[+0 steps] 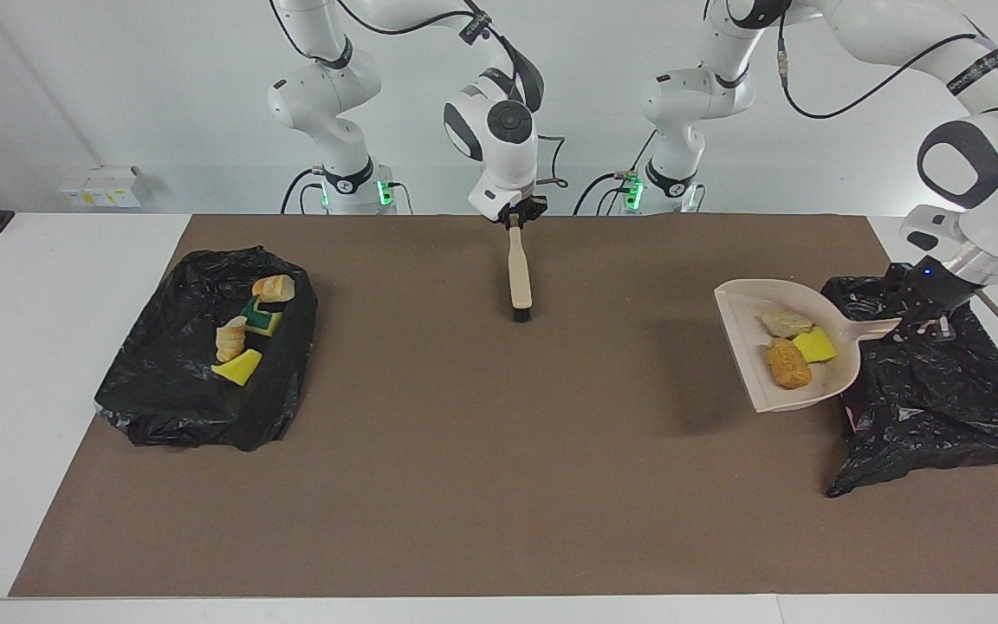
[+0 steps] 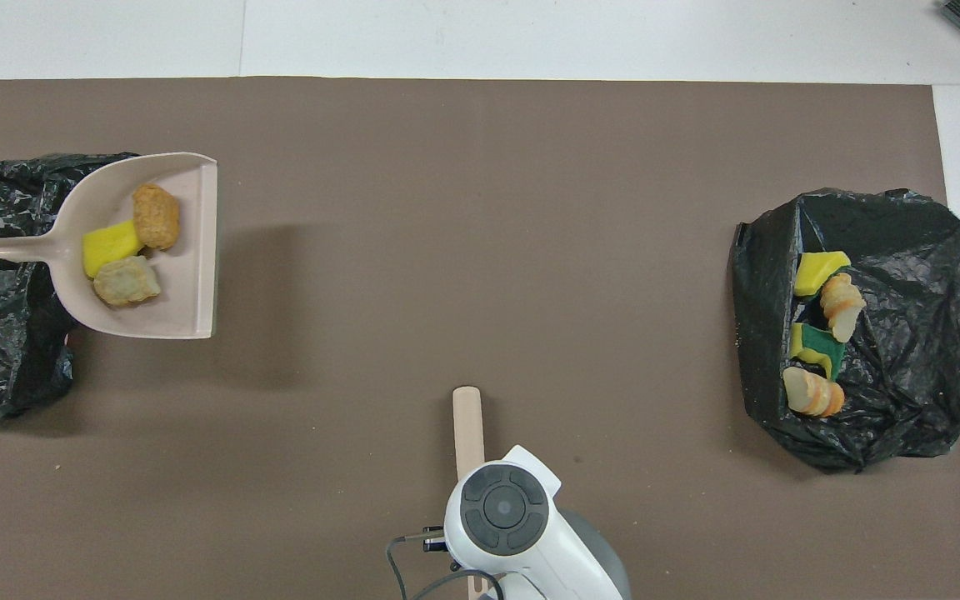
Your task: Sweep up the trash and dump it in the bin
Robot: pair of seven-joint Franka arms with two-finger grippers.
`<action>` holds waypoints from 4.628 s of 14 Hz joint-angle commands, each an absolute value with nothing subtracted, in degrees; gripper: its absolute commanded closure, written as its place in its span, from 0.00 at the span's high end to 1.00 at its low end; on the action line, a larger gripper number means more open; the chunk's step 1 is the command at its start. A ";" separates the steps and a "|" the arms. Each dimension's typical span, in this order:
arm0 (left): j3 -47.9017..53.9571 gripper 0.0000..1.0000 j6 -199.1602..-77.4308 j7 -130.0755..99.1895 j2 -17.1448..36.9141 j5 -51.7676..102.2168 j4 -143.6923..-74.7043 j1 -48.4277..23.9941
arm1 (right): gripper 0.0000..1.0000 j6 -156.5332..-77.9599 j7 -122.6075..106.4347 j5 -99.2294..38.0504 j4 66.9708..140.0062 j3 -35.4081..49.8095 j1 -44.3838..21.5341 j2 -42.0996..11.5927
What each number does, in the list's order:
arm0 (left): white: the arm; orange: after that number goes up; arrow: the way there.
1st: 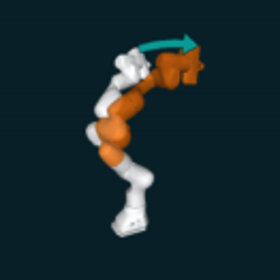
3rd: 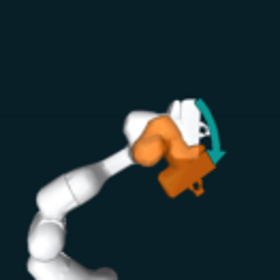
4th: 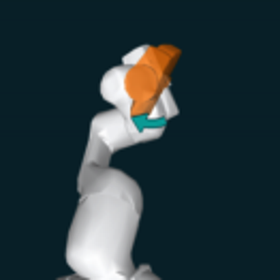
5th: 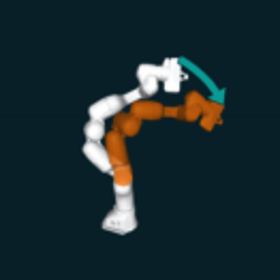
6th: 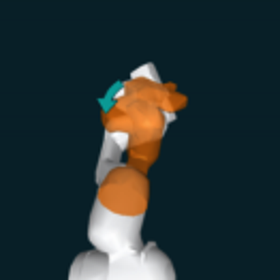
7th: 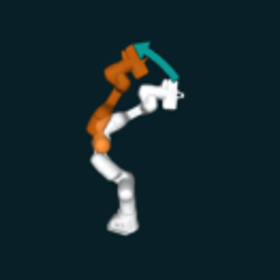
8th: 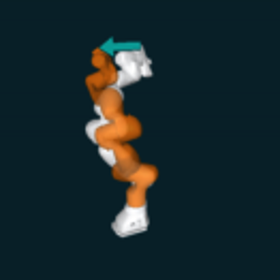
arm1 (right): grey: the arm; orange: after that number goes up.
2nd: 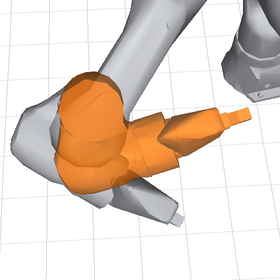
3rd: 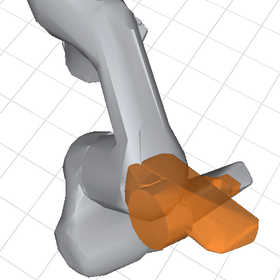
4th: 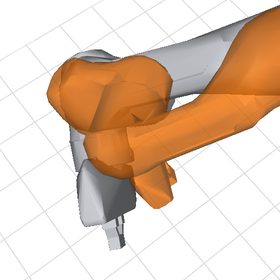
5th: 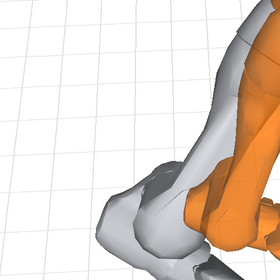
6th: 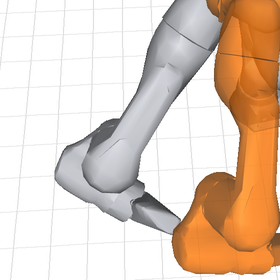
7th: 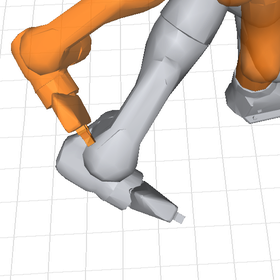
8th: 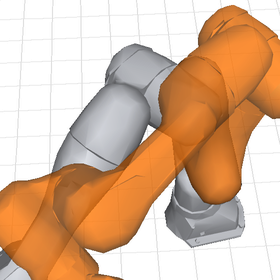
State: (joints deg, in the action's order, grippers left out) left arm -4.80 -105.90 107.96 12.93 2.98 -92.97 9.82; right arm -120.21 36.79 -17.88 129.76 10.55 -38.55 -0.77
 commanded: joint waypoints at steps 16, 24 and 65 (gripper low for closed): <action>-4.39 0.00 -130.95 101.78 13.10 -41.12 -94.66 20.13 | 1.00 -108.81 32.96 -13.91 120.41 9.67 -31.47 6.84; -4.22 0.00 -134.99 98.79 9.23 -50.53 -95.27 18.55 | 1.00 -104.59 23.40 -11.34 119.01 9.49 -15.58 16.17; -3.43 0.00 -91.05 18.15 2.90 -6.01 -100.63 -29.87 | 1.00 -90.35 6.85 -1.49 91.84 -2.11 -1.40 4.74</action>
